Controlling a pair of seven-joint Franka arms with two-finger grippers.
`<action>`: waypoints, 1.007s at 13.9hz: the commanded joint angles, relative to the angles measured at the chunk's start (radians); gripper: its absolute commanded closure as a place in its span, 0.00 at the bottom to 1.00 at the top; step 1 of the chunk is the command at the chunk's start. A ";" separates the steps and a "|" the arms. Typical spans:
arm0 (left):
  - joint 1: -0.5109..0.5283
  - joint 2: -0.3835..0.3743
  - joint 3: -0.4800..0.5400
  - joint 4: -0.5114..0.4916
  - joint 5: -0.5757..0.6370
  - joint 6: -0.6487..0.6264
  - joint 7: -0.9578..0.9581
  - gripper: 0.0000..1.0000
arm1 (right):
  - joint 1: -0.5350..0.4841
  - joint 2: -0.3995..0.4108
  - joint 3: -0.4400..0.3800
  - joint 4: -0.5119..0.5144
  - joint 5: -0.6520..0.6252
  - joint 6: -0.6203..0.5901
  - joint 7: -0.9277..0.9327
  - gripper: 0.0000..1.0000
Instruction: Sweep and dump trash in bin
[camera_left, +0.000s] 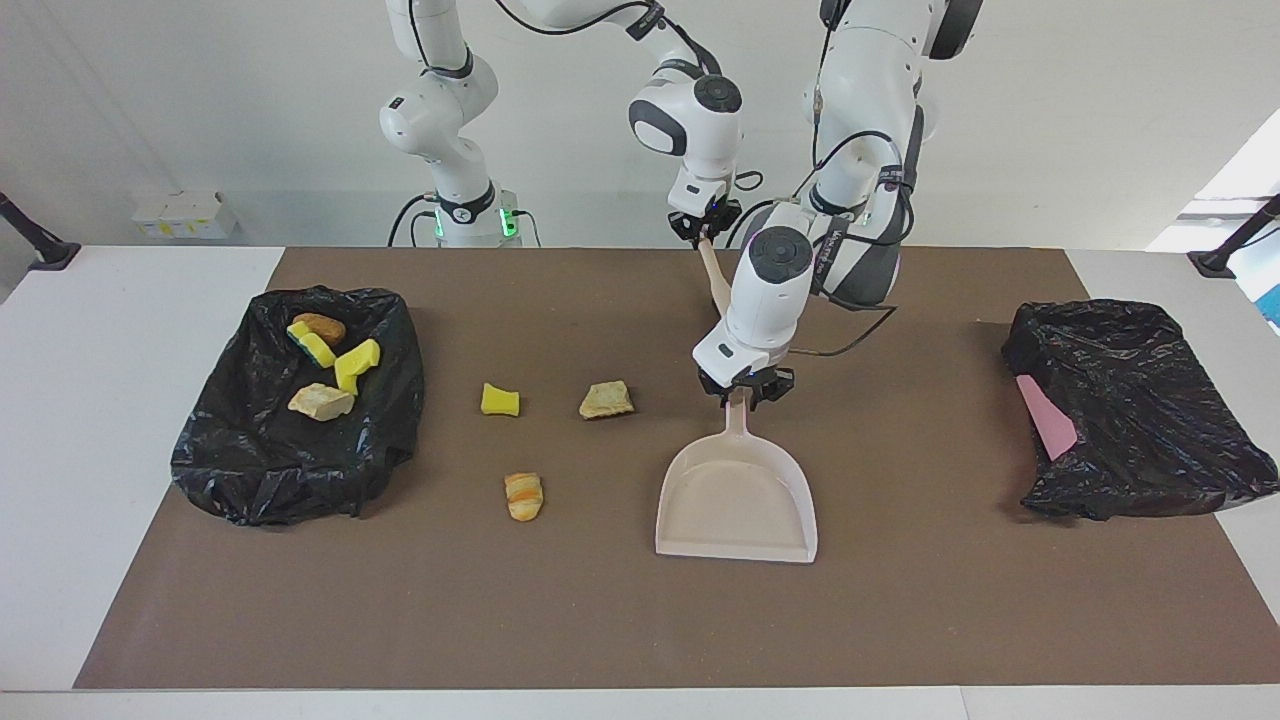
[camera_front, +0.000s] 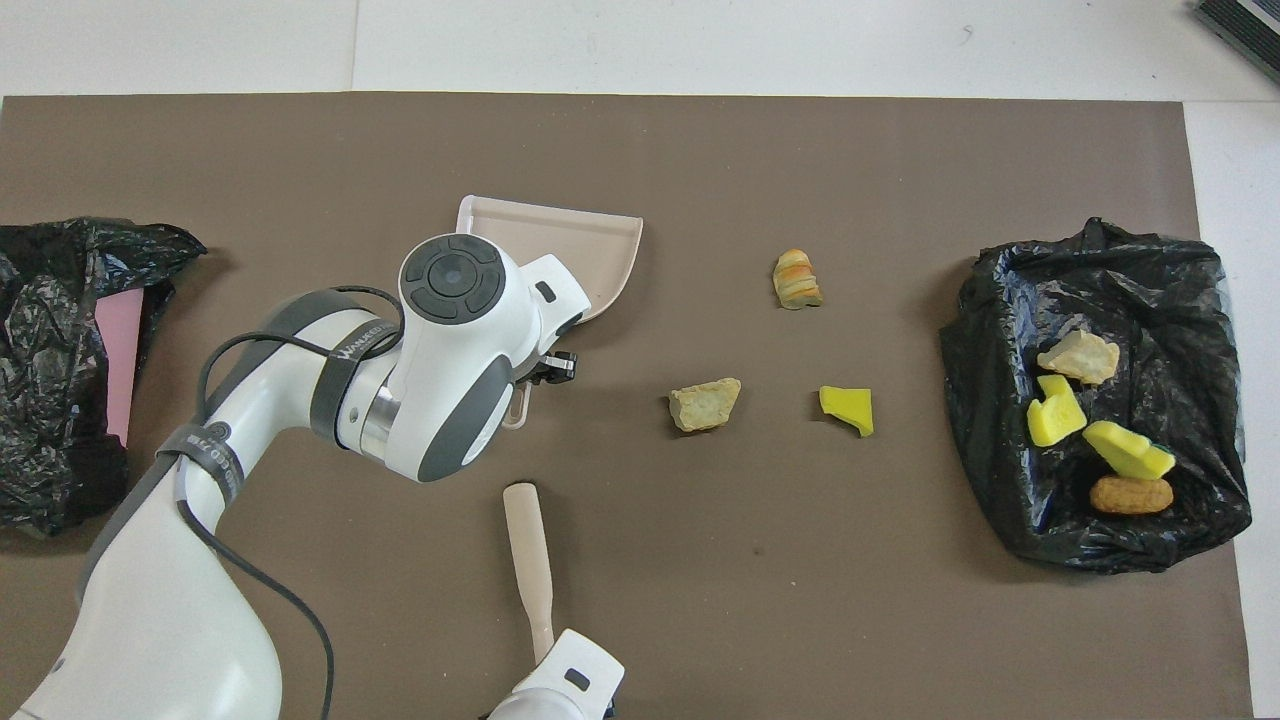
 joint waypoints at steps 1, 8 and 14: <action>0.040 -0.069 0.005 0.001 0.022 -0.067 0.066 1.00 | -0.009 -0.055 -0.004 -0.017 -0.025 0.012 0.070 1.00; 0.127 -0.138 0.038 0.050 0.022 -0.227 0.338 1.00 | -0.181 -0.250 -0.004 -0.046 -0.120 -0.227 0.103 1.00; 0.247 -0.204 0.039 0.030 0.022 -0.317 0.709 1.00 | -0.331 -0.313 -0.002 -0.046 -0.221 -0.407 0.161 1.00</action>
